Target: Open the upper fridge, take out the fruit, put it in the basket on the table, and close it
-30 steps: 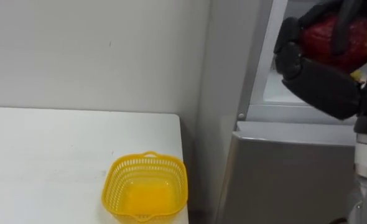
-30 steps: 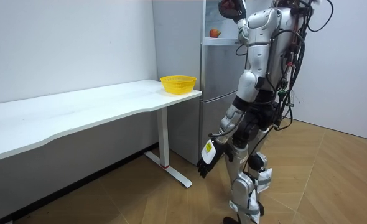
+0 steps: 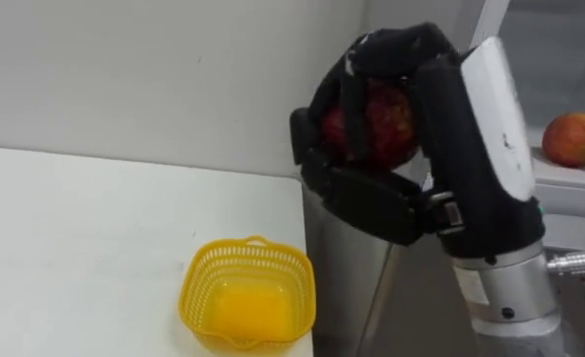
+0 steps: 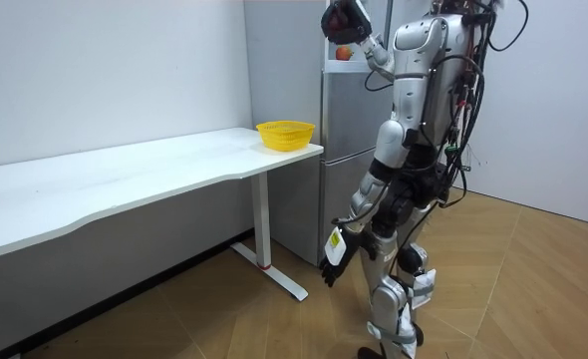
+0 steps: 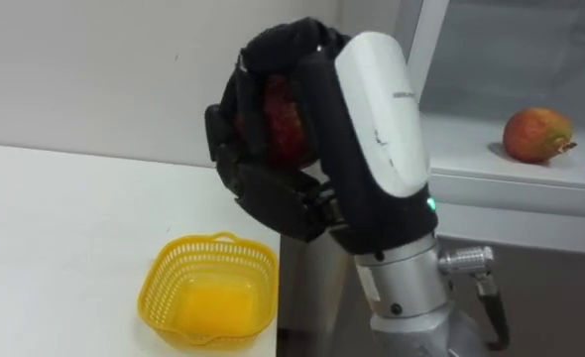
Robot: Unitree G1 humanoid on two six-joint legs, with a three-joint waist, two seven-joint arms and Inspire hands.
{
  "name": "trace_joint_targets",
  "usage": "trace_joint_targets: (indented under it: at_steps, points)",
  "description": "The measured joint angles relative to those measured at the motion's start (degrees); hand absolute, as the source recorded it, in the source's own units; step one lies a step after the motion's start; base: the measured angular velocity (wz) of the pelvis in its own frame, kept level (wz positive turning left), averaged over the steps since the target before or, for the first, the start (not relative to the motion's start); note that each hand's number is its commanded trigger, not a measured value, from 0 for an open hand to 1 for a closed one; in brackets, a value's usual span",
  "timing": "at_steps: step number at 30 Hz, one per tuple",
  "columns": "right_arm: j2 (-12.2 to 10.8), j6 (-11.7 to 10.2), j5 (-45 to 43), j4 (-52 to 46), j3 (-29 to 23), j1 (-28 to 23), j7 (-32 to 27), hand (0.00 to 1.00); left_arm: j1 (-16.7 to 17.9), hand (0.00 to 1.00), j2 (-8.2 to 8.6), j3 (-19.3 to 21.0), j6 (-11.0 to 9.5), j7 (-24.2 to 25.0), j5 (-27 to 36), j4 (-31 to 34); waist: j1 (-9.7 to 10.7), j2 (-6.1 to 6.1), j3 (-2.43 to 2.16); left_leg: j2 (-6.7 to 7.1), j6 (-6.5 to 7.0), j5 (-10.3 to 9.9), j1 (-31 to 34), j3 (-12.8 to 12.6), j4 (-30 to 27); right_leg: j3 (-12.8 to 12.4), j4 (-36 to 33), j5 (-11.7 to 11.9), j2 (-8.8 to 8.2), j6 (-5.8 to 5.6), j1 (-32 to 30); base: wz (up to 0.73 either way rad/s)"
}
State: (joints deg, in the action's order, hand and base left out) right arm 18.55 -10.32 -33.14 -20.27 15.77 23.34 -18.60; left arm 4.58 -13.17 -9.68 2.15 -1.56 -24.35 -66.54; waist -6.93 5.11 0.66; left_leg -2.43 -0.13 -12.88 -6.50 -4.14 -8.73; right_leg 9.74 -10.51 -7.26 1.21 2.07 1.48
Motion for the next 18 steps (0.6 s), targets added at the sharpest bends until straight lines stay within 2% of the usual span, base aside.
trace_joint_targets:
  at_steps: [7, 10, 14, 16, 17, 18]
  points:
    - [-0.11, 1.69, -0.16, 7.37, 1.84, 1.21, 4.54, 1.0, -0.02, 0.0, -0.03, -0.02, 0.14, 1.05, -0.11, -0.02, -1.28, 0.61, -0.36, 0.05, 0.02, 0.02, -0.12, -0.12, -0.26, 0.52, 0.01, 0.0, -0.16, 0.0, 0.23, 0.0]
    - [-0.29, 2.58, -0.2, 9.71, 2.92, 1.62, 6.35, 1.0, 0.09, 0.0, -0.26, -0.04, 0.3, 1.12, -0.09, -0.05, -1.5, 0.83, -0.29, 0.05, 0.02, 0.02, -0.15, 0.05, -0.52, 0.59, 0.02, 0.0, -0.19, 0.0, 0.43, 0.02]
    - [-0.2, 3.75, -3.26, 12.94, 5.37, 2.95, 6.67, 1.0, 0.14, 0.0, -1.0, 0.01, 0.33, 0.92, -0.31, 0.11, -1.97, 1.38, 0.32, 0.03, -0.04, 0.06, -0.02, 0.33, -0.53, 0.73, 0.02, -0.02, -0.18, -0.02, 0.45, 0.0]
    - [-0.19, 3.88, -5.98, 15.82, 5.72, 3.0, 6.69, 1.0, -0.14, 0.0, -1.14, 0.01, 0.34, 0.89, -0.71, 0.21, -2.58, 2.02, 0.28, 0.09, -0.05, 0.03, 0.33, 0.64, -0.39, 0.99, 0.26, -0.03, -0.22, -0.02, 0.42, 0.08]
    - [-0.2, 4.22, -7.44, 17.88, 5.9, 3.0, 6.71, 1.0, -0.16, 0.0, -1.15, 0.01, 0.34, 0.9, -1.22, 0.43, -2.84, 2.44, 0.06, 0.21, -0.05, 0.03, 0.88, 1.21, -0.48, 1.42, 0.84, -0.01, -0.26, 0.01, 0.46, 0.16]
    - [-0.27, 4.34, -8.19, 19.44, 6.02, 3.0, 6.7, 1.0, -0.04, 0.0, -1.15, 0.01, 0.33, 0.93, -1.25, 0.77, -3.3, 2.54, 0.1, 0.22, -0.05, 0.03, 0.93, 1.37, -0.63, 1.56, 0.83, 0.01, -0.26, 0.04, 0.47, 0.15]
